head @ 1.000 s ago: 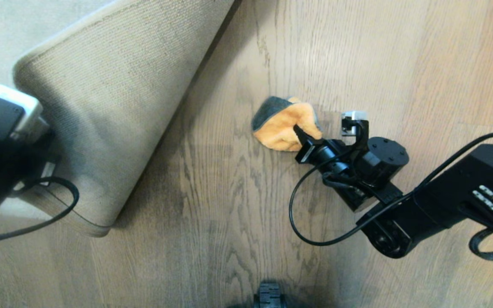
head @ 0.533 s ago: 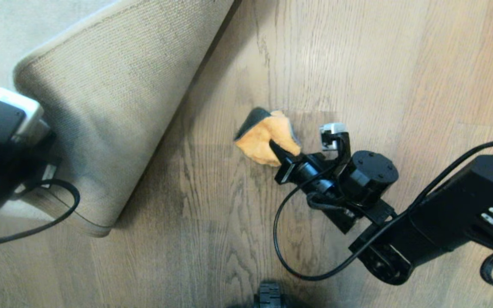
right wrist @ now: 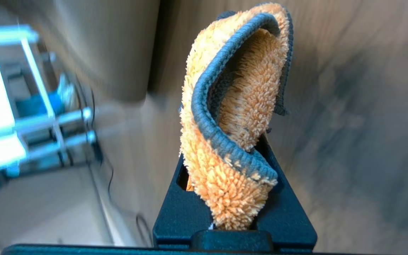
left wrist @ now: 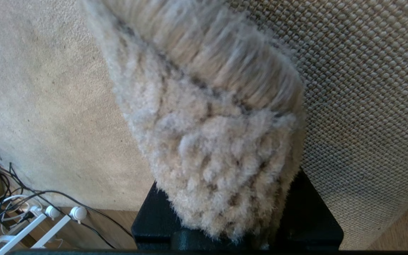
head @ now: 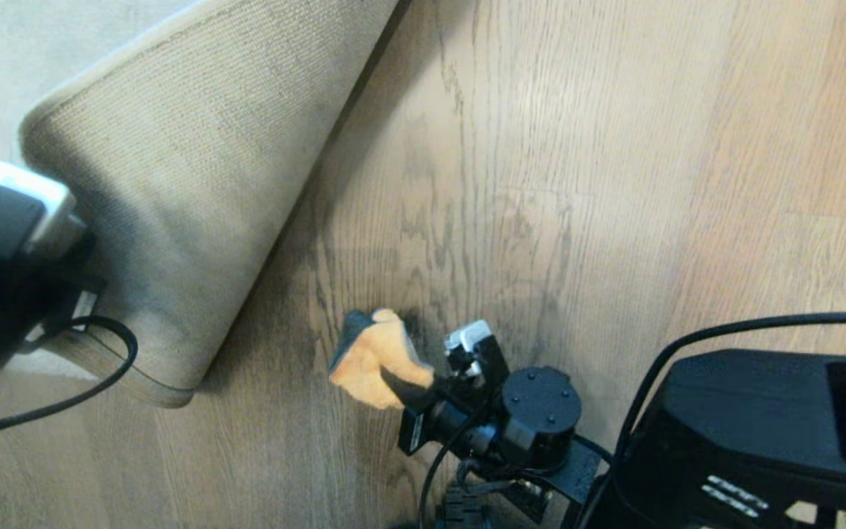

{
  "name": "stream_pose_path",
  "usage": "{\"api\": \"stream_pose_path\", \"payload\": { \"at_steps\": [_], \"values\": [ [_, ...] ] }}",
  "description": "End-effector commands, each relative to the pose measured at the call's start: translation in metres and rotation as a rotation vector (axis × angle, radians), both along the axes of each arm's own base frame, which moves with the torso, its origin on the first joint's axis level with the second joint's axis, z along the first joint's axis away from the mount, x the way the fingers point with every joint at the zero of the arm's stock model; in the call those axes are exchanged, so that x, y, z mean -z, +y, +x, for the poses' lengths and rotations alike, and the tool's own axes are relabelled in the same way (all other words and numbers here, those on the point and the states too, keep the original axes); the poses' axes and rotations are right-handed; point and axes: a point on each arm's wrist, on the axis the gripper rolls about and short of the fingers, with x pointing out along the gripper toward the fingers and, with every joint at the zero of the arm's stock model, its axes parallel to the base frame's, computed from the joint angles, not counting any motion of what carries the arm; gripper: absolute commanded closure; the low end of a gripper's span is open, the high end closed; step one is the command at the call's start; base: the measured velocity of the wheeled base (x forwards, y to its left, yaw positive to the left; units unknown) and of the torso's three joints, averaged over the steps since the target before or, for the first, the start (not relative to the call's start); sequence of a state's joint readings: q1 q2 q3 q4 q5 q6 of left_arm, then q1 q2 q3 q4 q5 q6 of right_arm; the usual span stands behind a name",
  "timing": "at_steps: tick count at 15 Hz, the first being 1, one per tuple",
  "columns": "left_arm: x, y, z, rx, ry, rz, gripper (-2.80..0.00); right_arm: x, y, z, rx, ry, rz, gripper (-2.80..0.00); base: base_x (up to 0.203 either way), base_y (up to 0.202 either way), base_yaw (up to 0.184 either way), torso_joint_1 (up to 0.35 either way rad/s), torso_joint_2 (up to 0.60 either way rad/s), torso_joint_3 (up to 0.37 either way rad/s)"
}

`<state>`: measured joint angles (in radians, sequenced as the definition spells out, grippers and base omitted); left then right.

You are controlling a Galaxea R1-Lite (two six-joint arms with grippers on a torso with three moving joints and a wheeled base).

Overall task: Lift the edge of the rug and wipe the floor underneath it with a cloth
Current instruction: Wipe the floor under the carpet with a rag

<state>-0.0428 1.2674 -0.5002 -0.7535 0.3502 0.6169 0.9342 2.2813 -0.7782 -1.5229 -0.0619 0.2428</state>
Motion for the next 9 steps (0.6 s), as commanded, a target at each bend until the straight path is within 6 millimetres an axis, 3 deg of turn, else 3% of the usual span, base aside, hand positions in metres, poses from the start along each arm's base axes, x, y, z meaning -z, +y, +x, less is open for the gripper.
{"api": "stream_pose_path", "payload": {
  "at_steps": [1, 4, 9],
  "values": [
    [0.000, 0.000, 0.001, -0.002, 0.001, 0.003, 0.00, 0.038, 0.006, -0.001, -0.002, 0.040, -0.054, 0.00, 0.000, 0.000, 0.000, 0.000, 0.00, 0.000],
    [0.002, 0.000, 0.002, -0.002, 0.007, 0.003, 0.00, 0.049, -0.002, 0.003, 0.049, 0.063, -0.086, 0.00, 0.000, 0.000, 0.000, 0.000, 0.00, 0.000],
    [0.002, -0.001, 0.004, 0.002, 0.012, 0.003, 0.00, 0.039, -0.028, 0.035, 0.159, 0.045, -0.065, 0.00, 0.000, 0.000, 0.000, 0.000, 0.00, 0.000]
  ]
}}
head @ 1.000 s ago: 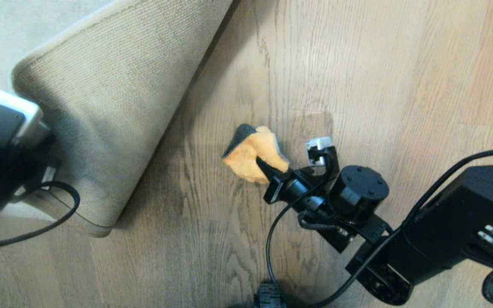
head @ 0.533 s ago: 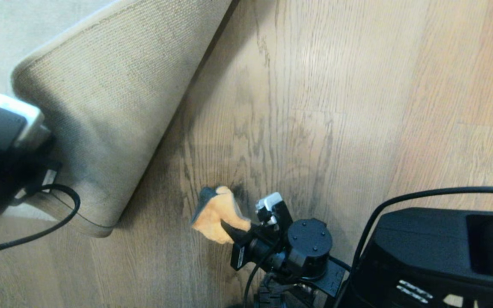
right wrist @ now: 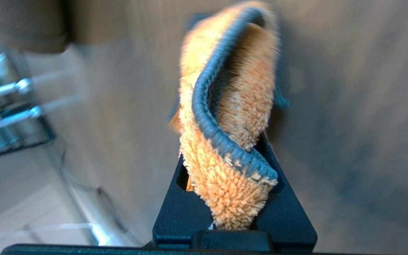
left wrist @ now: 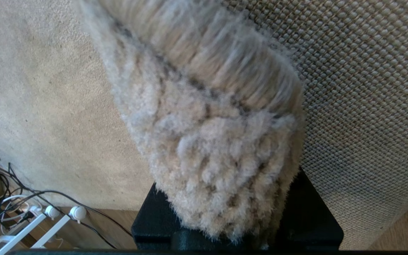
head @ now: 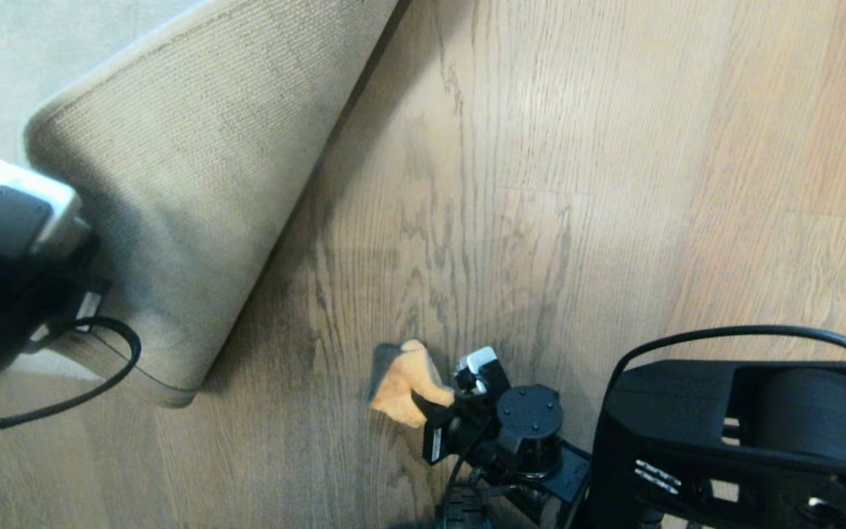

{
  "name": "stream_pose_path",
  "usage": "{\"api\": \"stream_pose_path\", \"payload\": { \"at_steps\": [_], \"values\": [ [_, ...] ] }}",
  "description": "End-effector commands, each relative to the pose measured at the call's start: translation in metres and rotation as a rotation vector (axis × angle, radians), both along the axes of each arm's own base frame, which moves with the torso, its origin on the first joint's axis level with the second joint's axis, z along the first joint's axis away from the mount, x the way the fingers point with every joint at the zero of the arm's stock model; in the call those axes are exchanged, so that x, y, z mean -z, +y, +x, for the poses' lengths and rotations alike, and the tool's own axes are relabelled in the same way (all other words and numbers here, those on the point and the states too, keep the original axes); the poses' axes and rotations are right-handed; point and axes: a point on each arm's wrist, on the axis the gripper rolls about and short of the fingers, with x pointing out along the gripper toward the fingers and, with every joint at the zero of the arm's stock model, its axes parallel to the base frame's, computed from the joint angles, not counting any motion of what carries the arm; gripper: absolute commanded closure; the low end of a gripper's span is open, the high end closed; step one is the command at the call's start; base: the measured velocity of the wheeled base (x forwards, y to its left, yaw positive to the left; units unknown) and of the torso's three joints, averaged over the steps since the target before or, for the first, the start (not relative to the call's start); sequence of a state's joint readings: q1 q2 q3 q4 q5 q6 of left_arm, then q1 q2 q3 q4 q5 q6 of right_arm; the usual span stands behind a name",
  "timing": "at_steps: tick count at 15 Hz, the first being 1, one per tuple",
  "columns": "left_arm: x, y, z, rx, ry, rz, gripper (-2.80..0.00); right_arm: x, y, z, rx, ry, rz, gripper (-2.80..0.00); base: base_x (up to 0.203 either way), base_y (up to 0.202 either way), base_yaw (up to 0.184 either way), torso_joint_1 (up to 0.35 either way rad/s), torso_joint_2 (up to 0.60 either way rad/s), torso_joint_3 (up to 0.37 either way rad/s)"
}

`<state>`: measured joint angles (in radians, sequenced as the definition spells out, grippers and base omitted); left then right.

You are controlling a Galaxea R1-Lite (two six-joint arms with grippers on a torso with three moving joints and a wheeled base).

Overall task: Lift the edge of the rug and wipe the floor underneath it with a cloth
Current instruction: Wipe the floor under the carpet with a rag

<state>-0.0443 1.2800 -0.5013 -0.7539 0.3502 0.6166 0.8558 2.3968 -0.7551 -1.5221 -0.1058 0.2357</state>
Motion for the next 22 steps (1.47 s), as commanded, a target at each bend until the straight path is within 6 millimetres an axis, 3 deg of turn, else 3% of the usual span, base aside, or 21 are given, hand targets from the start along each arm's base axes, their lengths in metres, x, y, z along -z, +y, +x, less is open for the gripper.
{"api": "stream_pose_path", "payload": {
  "at_steps": [1, 12, 18, 22],
  "values": [
    [0.001, -0.001, 0.001, 0.002, 0.001, 0.002, 0.00, -0.017, -0.016, 0.017, 0.061, -0.054, 0.059, 0.00, 0.000, 0.000, 0.000, 0.000, 0.00, 0.000],
    [0.002, -0.001, 0.002, 0.007, 0.004, 0.000, 0.00, -0.105, -0.086, 0.042, 0.242, -0.224, 0.191, 0.00, 0.000, 0.000, 0.000, 0.000, 0.00, 0.000],
    [0.002, -0.002, 0.002, 0.008, 0.004, 0.000, 0.00, -0.134, -0.109, 0.019, 0.258, -0.274, 0.200, 0.00, 0.000, 0.000, 0.000, 0.000, 0.00, 0.000],
    [0.001, -0.002, -0.002, 0.008, -0.001, 0.004, 0.00, -0.142, -0.133, -0.003, 0.283, -0.286, 0.161, 0.00, 0.000, 0.000, 0.000, 0.000, 0.00, 0.000]
  ]
}}
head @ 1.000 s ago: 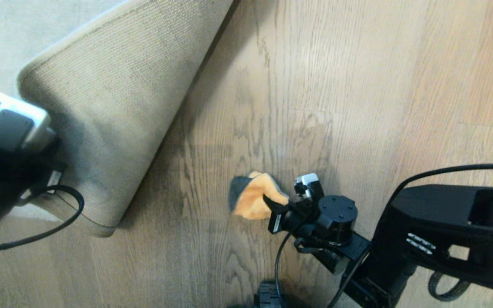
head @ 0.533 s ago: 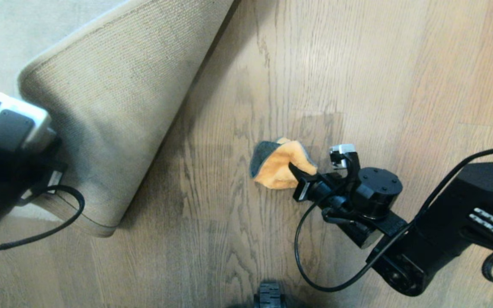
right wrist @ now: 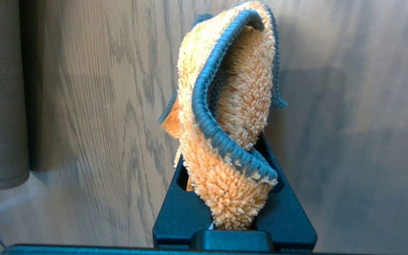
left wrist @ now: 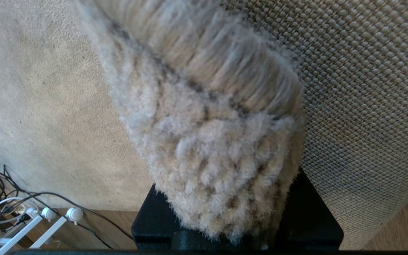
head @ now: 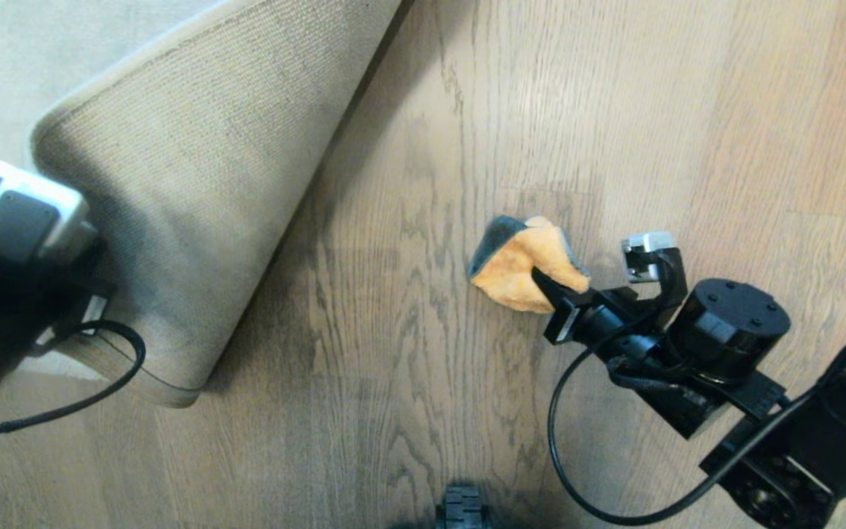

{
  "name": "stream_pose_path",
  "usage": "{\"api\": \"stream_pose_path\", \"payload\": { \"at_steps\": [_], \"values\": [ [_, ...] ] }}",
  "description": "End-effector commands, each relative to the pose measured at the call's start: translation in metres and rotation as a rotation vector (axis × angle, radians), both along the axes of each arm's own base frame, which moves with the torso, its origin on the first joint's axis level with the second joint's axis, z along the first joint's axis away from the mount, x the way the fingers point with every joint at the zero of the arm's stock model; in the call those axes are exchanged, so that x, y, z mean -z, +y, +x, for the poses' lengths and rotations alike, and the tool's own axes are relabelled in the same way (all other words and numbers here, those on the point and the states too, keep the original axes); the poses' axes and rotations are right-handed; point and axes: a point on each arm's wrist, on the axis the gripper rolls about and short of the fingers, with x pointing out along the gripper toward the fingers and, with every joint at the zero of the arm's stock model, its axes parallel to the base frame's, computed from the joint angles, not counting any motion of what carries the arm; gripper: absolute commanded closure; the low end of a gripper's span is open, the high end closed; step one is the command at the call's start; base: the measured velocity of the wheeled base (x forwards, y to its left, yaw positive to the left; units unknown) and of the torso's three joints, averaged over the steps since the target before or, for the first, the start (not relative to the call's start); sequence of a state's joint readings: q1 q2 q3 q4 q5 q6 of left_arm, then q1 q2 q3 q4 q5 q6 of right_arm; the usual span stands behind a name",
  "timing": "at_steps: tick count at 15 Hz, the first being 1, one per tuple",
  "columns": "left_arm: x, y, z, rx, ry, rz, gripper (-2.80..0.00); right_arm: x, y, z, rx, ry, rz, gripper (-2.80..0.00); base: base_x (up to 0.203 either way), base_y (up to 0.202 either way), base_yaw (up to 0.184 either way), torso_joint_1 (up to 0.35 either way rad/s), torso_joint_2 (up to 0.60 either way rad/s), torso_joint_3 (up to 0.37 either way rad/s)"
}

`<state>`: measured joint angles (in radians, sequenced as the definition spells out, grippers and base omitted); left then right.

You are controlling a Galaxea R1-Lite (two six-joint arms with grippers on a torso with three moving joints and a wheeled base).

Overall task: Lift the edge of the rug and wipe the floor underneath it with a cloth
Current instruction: Wipe the floor under the carpet with a rag, then put down the rag

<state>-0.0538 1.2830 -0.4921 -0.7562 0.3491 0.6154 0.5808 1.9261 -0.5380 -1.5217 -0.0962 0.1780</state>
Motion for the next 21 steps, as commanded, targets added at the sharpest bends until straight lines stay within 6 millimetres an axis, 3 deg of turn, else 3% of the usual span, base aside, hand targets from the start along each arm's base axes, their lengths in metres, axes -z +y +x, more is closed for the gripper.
{"api": "stream_pose_path", "payload": {
  "at_steps": [1, 12, 15, 21],
  "values": [
    [-0.002, 0.000, -0.003, -0.002, -0.012, 0.003, 0.00, -0.019, -0.021, -0.014, 0.034, -0.071, 0.030, 0.00, 0.000, 0.000, 0.000, 0.000, 0.00, 0.000],
    [0.001, 0.001, -0.007, -0.002, -0.007, 0.004, 0.00, -0.027, -0.119, -0.077, 0.217, -0.095, -0.058, 0.00, 0.000, 0.000, 0.000, 0.000, 0.00, 0.000],
    [0.000, 0.000, -0.007, -0.002, -0.011, 0.002, 0.00, -0.014, -0.133, -0.103, 0.191, -0.068, -0.131, 0.00, 0.000, 0.000, 0.000, 0.000, 0.00, 0.000],
    [0.001, 0.000, -0.008, -0.002, -0.009, 0.004, 0.00, -0.030, -0.155, -0.124, 0.303, -0.175, -0.135, 0.00, 0.000, 0.000, 0.000, 0.000, 0.00, 0.000]
  ]
}}
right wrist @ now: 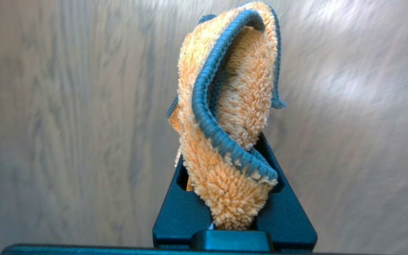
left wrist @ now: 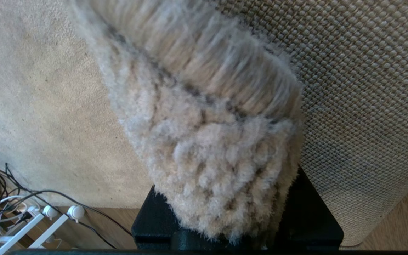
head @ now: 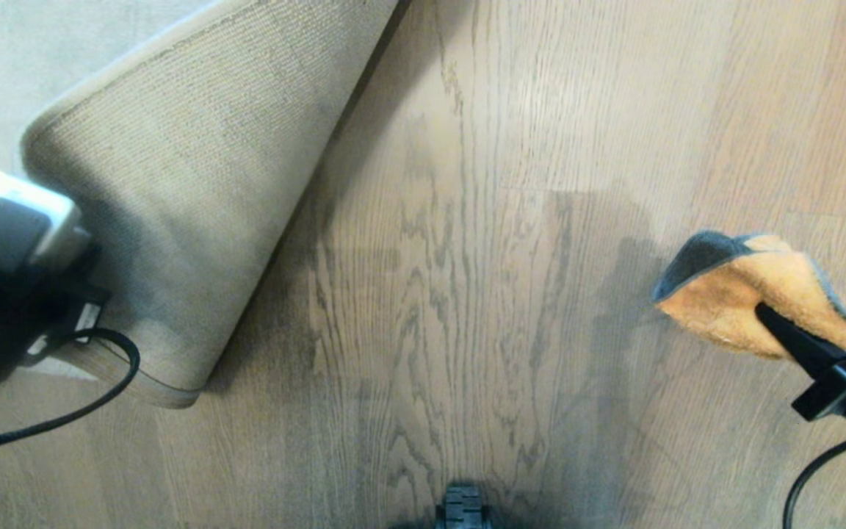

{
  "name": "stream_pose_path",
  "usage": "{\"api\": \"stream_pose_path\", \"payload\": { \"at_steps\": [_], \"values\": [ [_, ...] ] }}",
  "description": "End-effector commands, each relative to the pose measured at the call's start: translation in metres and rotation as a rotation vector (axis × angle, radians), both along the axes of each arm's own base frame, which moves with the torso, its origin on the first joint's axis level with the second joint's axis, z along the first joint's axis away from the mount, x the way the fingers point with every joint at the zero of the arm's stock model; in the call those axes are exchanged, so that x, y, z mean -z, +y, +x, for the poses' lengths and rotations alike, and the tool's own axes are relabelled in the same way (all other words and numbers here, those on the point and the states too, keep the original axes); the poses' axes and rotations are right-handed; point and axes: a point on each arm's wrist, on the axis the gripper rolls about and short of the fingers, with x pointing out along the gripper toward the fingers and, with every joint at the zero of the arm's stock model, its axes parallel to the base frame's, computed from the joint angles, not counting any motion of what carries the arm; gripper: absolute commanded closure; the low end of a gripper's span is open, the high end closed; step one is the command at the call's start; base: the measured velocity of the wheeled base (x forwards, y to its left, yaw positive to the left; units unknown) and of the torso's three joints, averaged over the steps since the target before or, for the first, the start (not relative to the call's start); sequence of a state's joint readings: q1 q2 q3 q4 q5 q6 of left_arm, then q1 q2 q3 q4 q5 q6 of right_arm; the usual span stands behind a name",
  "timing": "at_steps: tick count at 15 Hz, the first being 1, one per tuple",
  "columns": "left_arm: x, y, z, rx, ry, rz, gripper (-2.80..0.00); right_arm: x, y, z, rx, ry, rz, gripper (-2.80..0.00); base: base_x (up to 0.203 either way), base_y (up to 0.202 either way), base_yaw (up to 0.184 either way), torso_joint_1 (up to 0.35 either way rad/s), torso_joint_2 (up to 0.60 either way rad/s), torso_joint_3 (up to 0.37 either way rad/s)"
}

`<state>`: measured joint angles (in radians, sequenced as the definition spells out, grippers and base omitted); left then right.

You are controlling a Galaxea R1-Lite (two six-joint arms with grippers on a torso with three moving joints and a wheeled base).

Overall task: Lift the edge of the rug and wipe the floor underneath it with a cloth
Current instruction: Put down the rag

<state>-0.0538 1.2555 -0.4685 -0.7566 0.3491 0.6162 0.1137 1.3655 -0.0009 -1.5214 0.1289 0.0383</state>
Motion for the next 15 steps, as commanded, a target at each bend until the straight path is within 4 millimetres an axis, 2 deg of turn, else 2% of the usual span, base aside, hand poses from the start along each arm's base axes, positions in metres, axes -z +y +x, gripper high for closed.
{"api": "stream_pose_path", "payload": {
  "at_steps": [1, 4, 8, 11, 13, 15],
  "values": [
    [-0.001, 0.000, 0.000, -0.002, -0.006, 0.003, 0.00, -0.015, -0.008, -0.016, 0.046, -0.105, 0.002, 0.00, 0.000, 0.000, 0.000, 0.000, 0.00, 0.000],
    [0.000, 0.000, 0.000, -0.002, -0.002, 0.003, 0.00, -0.014, -0.011, -0.041, 0.056, -0.064, -0.009, 0.00, 0.000, 0.000, 0.000, 0.000, 0.00, 0.000],
    [0.001, 0.000, 0.000, -0.002, 0.002, 0.002, 0.00, 0.000, -0.013, -0.080, 0.056, 0.032, -0.044, 0.00, 0.000, 0.000, 0.000, 0.000, 0.00, 0.000],
    [0.004, 0.000, -0.001, -0.002, 0.012, 0.003, 0.00, 0.015, -0.015, -0.107, 0.070, 0.086, -0.083, 0.00, 0.000, 0.000, 0.000, 0.000, 0.00, 0.000],
    [0.005, 0.000, -0.002, -0.002, 0.015, 0.003, 0.00, 0.034, -0.017, -0.122, 0.120, 0.201, -0.128, 0.00, 0.000, 0.000, 0.000, 0.000, 0.00, 0.000],
    [0.005, 0.000, -0.002, -0.002, 0.015, 0.004, 0.00, 0.043, -0.018, -0.134, 0.150, 0.304, -0.155, 0.00, 0.000, 0.000, 0.000, 0.000, 0.00, 0.000]
  ]
}}
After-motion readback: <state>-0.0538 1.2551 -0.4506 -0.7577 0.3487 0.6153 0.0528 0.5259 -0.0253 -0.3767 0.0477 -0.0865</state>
